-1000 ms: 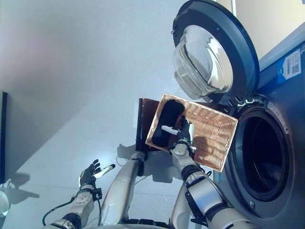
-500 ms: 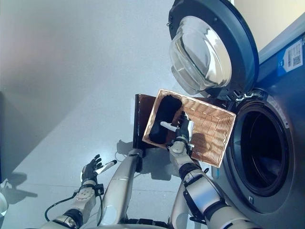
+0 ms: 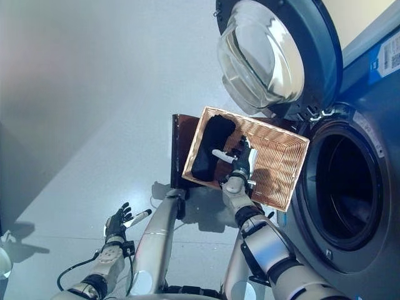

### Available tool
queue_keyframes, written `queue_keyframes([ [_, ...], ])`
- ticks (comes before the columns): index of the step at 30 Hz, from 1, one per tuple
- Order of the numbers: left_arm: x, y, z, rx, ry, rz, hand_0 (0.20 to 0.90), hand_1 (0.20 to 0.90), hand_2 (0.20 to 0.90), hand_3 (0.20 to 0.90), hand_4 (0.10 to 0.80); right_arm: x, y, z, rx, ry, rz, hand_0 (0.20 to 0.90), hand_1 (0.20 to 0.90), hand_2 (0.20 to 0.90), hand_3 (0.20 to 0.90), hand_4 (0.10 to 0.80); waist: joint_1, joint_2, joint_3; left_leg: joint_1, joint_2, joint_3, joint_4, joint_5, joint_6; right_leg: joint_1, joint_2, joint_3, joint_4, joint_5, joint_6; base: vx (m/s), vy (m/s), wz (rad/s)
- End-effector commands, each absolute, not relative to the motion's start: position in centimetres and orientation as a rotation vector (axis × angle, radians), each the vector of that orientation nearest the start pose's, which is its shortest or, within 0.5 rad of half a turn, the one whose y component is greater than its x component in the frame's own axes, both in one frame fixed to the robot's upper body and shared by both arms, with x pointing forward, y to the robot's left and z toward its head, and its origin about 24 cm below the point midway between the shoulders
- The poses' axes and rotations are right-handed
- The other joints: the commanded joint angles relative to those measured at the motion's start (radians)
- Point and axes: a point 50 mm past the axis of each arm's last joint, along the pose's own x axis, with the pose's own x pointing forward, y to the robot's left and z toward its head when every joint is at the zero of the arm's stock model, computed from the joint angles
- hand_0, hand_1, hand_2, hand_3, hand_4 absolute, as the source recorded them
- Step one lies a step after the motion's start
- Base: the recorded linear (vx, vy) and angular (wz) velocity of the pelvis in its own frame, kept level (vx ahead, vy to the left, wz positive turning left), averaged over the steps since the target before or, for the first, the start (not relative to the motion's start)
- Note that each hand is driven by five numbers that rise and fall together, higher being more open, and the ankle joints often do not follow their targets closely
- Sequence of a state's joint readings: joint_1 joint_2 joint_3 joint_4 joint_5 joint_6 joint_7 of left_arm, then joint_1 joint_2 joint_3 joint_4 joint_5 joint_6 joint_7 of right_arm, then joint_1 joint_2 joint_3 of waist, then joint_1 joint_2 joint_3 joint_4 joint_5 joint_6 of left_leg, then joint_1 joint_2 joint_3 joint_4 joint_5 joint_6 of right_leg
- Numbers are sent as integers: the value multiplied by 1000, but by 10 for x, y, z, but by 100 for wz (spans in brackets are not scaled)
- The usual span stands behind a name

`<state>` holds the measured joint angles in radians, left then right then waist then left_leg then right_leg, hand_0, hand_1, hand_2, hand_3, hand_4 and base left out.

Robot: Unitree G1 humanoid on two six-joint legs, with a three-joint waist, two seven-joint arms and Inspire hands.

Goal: Pick up the clothes and place them into the washing machine

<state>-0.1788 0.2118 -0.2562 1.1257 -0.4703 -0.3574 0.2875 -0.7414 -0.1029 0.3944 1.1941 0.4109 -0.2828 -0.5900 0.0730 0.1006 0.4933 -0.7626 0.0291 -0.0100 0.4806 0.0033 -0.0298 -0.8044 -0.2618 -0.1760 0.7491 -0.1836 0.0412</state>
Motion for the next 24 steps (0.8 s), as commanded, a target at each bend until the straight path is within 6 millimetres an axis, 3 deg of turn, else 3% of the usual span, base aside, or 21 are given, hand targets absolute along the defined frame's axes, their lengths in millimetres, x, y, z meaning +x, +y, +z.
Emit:
queue_keyframes([
  [1,182,247,-107,80,582,476,900,900,900,900,800,360,-69,42,-92,115,-118,900,900,900,900,800,45,21,26,-24,-49,20,174,-153,25,36,-26,117,-165,189,64,0,0,0],
  [7,182,248,-107,85,585,473,900,900,900,900,800,358,-61,42,-92,120,-93,900,900,900,900,800,49,20,26,-9,-52,20,156,-147,27,50,-28,117,-181,196,65,0,0,0],
  [15,180,249,-108,102,599,468,900,900,900,900,800,352,-35,42,-111,120,-5,900,900,900,900,800,68,6,25,56,-56,11,82,-126,24,116,-34,107,-258,223,73,4,3,-1],
  [24,180,249,-110,119,614,471,900,900,900,900,800,348,-27,38,-134,135,19,900,900,900,900,800,83,-1,19,81,-58,2,57,-116,21,156,-38,98,-290,232,77,0,0,0],
])
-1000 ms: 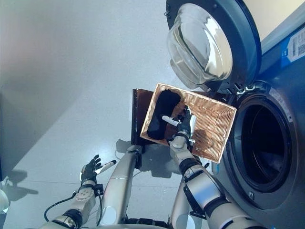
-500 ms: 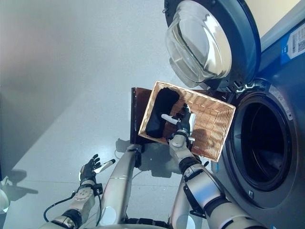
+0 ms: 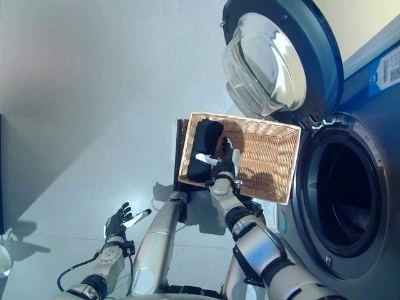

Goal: Pick up the clothes and place them into the washing machine

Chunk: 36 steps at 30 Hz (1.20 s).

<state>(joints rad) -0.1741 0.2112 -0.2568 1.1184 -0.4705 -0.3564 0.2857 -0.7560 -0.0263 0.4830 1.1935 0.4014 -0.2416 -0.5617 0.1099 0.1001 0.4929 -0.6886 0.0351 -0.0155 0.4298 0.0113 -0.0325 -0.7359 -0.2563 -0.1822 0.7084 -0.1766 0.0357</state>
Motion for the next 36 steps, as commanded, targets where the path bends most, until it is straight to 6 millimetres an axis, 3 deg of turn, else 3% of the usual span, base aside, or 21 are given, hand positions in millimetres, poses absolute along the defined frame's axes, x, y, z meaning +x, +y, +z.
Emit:
queue_keyframes([
  [1,179,249,-110,121,617,472,900,900,900,900,800,347,-27,37,-141,139,19,900,900,900,900,800,47,-2,19,11,-65,7,103,-122,24,93,-44,102,-254,228,84,0,0,0],
  [24,181,250,-109,154,618,471,900,900,900,900,800,345,0,48,-168,119,56,900,900,900,900,800,81,-7,26,-5,-76,-7,120,-123,22,108,-51,92,-268,230,83,3,5,3],
  [26,181,251,-108,155,617,476,900,900,900,900,800,345,1,49,-163,117,60,507,507,507,507,520,82,-7,27,-12,-77,-7,126,-125,22,103,-51,93,-265,229,82,0,0,0],
  [28,180,251,-109,155,621,480,900,900,900,900,800,345,1,49,-163,119,62,200,200,200,200,300,83,-6,27,-18,-78,-8,131,-126,22,98,-50,95,-263,228,82,0,0,0],
  [36,181,251,-109,156,622,490,900,900,900,900,800,345,0,47,-161,128,49,200,200,200,200,300,79,-8,27,-31,-76,-7,141,-131,24,83,-46,101,-250,222,77,0,0,0],
])
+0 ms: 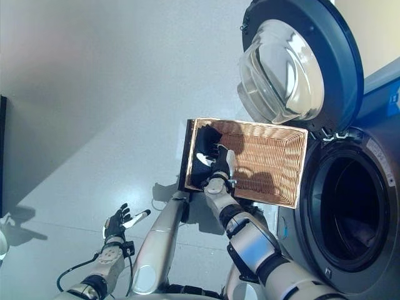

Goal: Pick up the clothes and place them into the washing machine

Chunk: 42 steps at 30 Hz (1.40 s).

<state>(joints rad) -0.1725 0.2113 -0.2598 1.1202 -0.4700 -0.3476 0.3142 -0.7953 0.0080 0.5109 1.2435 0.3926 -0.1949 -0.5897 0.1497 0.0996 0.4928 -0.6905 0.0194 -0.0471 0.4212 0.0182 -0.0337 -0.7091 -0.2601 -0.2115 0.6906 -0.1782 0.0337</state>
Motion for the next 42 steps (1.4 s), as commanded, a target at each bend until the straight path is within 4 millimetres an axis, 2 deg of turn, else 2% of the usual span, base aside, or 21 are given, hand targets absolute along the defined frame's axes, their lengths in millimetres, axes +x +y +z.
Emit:
queue_keyframes([
  [1,182,250,-109,151,622,492,900,900,900,900,800,345,-1,47,-163,129,44,200,200,200,200,300,37,-9,27,-33,-61,24,154,-140,26,52,-41,134,-228,221,78,0,0,0],
  [14,180,249,-109,145,618,491,900,900,900,900,800,344,-3,45,-149,128,39,200,200,200,200,300,31,-9,27,-33,-59,28,163,-144,29,45,-36,141,-215,216,76,1,0,1],
  [23,179,249,-109,151,620,483,900,900,900,900,800,344,-11,42,-134,135,15,200,200,200,200,300,25,-6,27,-16,-57,31,151,-138,25,59,-35,141,-225,224,76,0,0,0],
  [27,176,250,-111,154,634,482,900,900,900,900,800,344,-19,39,-88,139,5,200,200,200,200,300,21,-8,27,20,-53,35,98,-116,21,88,-32,138,-270,246,81,-21,5,-2],
  [28,174,252,-112,148,643,490,900,900,900,900,800,345,-23,43,-43,117,11,200,200,200,200,300,11,-18,27,34,-55,44,51,-61,22,104,-40,128,-320,295,76,-79,15,-5],
  [29,174,251,-113,144,647,489,900,900,900,900,800,345,-24,43,-30,114,16,200,200,200,200,300,8,-21,27,45,-54,46,38,-56,20,115,-42,126,-332,301,78,12,-7,-8],
  [30,173,252,-113,145,649,489,900,900,900,900,800,345,-24,42,-30,116,16,200,200,200,200,300,12,-17,27,58,-49,39,52,-96,14,125,-36,133,-314,266,88,10,-6,-9],
  [31,172,251,-114,140,655,491,900,900,900,900,800,345,-29,42,-2,114,15,200,200,200,200,300,3,-25,27,64,-53,48,19,-48,16,135,-43,124,-351,306,81,20,-1,-12],
  [33,168,253,-116,131,673,496,900,900,900,900,800,345,-41,40,45,110,20,200,200,200,200,300,-7,-36,19,107,-48,48,-25,-31,9,178,-41,120,-391,319,87,10,-16,-7],
  [42,159,249,-124,88,720,495,900,900,900,900,800,336,-72,16,93,175,-18,200,200,200,200,300,-33,-59,-32,223,-26,39,-128,5,-17,297,-39,98,-482,336,97,60,-28,-6],
])
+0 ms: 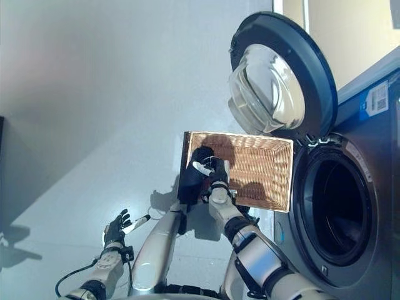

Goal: Pick up the clothes and place them into the washing machine

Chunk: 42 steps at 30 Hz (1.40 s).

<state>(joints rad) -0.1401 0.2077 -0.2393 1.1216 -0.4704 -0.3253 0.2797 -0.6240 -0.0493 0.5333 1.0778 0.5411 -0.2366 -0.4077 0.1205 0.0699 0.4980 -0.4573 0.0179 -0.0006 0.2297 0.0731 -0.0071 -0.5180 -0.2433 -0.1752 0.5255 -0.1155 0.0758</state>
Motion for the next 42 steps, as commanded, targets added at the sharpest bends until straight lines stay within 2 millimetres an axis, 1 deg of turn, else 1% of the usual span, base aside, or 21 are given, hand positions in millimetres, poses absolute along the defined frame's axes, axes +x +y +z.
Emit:
queue_keyframes([
  [1,158,249,-125,80,727,494,900,900,900,900,800,332,-78,10,101,191,-27,200,200,200,200,300,-10,-31,-46,11,-20,-7,42,-44,-47,126,-52,62,-334,276,57,56,-10,-4],
  [6,149,250,-130,58,763,510,900,900,900,900,800,324,-89,-2,153,222,-40,200,200,200,200,300,-23,-37,-79,71,-6,-4,-35,-14,-58,167,-41,56,-383,287,63,61,-19,-4],
  [11,140,249,-134,35,793,521,900,900,900,900,800,320,-100,-4,227,219,-45,200,200,200,200,300,-36,-47,-114,105,7,1,-97,18,-63,192,-33,50,-427,305,70,53,-14,-5],
  [13,135,250,-136,19,813,532,900,900,900,900,800,316,-107,-9,289,227,-51,200,200,200,200,300,-42,-53,-130,129,15,8,-120,22,-67,205,-25,54,-440,308,71,64,-13,-2],
  [14,135,250,-136,19,813,532,900,900,900,900,800,316,-107,-8,289,226,-51,200,200,200,200,300,-44,-54,-132,126,14,8,-122,26,-66,203,-26,53,-443,311,71,44,-12,-7],
  [18,134,249,-138,-12,818,544,900,900,900,900,800,307,-125,-15,359,227,-84,200,200,200,200,300,-62,-65,-153,152,22,16,-130,24,-70,216,-22,61,-442,310,72,64,-5,-5],
  [21,133,249,-138,-20,817,546,900,900,900,900,800,304,-131,-17,364,226,-95,200,200,200,200,300,-67,-67,-156,159,24,17,-124,18,-70,222,-20,64,-439,307,72,42,-7,-6],
  [23,132,249,-138,-31,817,549,900,900,900,900,800,302,-143,-18,357,218,-121,200,200,200,200,300,-77,-70,-163,171,28,17,-121,11,-71,227,-18,71,-436,303,72,47,-7,-9],
  [24,132,249,-138,-31,817,549,900,900,900,900,800,302,-143,-18,357,218,-121,200,200,200,200,300,-77,-70,-162,171,28,17,-121,11,-71,227,-18,71,-436,303,72,34,-10,-8],
  [26,132,249,-138,-34,812,551,900,900,900,900,800,301,-147,-17,288,211,-116,200,200,200,200,300,-83,-73,-165,169,29,20,-115,9,-70,224,-17,76,-432,303,73,-3,-10,-8],
  [28,132,249,-138,-32,810,550,900,900,900,900,800,304,-145,-12,197,193,-88,900,900,900,900,800,-85,-73,-166,163,29,22,-110,8,-69,217,-16,79,-429,302,73,-22,-8,-9],
  [31,134,249,-137,-19,811,551,900,900,900,900,800,310,-138,0,48,131,-46,900,900,900,900,800,-88,-74,-163,150,28,21,-100,7,-69,204,-15,82,-425,304,71,-6,-4,-2],
  [33,134,249,-137,-7,807,557,900,900,900,900,800,314,-133,10,-155,63,-13,900,900,900,900,800,-90,-74,-159,143,28,21,-95,6,-69,198,-15,84,-423,304,71,0,0,0],
  [34,135,248,-136,14,801,554,900,900,900,900,800,315,-133,14,-289,19,-16,900,900,900,900,800,-90,-72,-152,140,30,20,-87,2,-69,198,-14,84,-417,300,71,0,0,0],
  [35,135,248,-136,14,801,555,900,900,900,900,800,315,-132,14,-289,18,-16,900,900,900,900,800,-91,-72,-154,138,29,19,-89,6,-69,196,-15,83,-419,302,71,0,0,0],
  [36,137,248,-135,34,794,557,900,900,900,900,800,316,-135,16,-373,-10,-33,900,900,900,900,800,-92,-71,-151,134,28,18,-84,5,-69,193,-15,83,-416,301,71,0,0,0],
  [37,140,246,-133,67,772,557,900,900,900,900,800,317,-135,19,-536,-64,-38,900,900,900,900,800,-92,-67,-143,127,26,15,-76,3,-69,189,-16,83,-411,300,71,0,0,0],
  [38,142,246,-132,83,763,556,900,900,900,900,800,317,-135,18,-643,-86,-22,900,900,900,900,800,-91,-64,-139,122,25,12,-70,1,-70,187,-16,83,-408,298,71,0,0,0],
  [39,143,247,-131,97,756,556,900,900,900,900,800,316,-139,16,-718,-88,-27,900,900,900,900,800,-89,-61,-134,115,24,8,-64,0,-70,185,-18,81,-404,297,72,-26,-11,5],
  [40,144,248,-131,104,753,556,900,900,900,900,800,317,-141,14,-746,-81,-27,900,900,900,900,800,-88,-60,-131,110,22,6,-57,-2,-71,182,-18,78,-400,295,72,-41,-18,6],
  [42,148,251,-127,112,726,560,900,900,900,900,800,323,-144,23,-850,-132,-27,900,900,900,900,800,-83,-59,-118,94,18,2,-43,-5,-71,174,-20,77,-392,293,72,-50,-14,5],
])
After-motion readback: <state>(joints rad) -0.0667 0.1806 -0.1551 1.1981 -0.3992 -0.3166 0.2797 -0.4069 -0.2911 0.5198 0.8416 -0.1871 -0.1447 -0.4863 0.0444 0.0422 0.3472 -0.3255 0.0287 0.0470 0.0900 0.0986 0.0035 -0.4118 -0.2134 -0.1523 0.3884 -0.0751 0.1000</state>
